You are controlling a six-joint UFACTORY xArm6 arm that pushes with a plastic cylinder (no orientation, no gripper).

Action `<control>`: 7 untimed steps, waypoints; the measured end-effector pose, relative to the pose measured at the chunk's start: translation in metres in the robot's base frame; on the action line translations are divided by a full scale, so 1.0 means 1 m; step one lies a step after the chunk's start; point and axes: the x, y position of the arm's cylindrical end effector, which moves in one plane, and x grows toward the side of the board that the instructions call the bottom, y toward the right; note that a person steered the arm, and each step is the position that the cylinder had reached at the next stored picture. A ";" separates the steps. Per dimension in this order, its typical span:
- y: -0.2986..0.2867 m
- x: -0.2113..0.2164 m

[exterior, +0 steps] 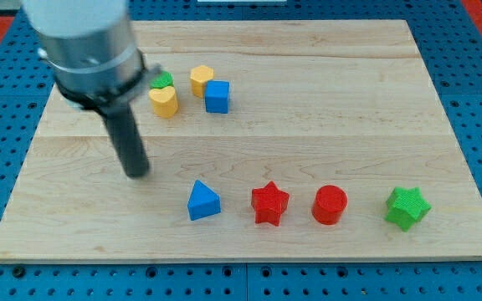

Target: Push yellow heart diagonally above blue triangle

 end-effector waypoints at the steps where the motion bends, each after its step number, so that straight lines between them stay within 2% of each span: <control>1: 0.029 -0.023; 2: 0.093 -0.035; 3: 0.057 -0.103; 4: 0.033 -0.136; 5: 0.000 -0.141; 6: -0.015 -0.128; 7: -0.015 -0.091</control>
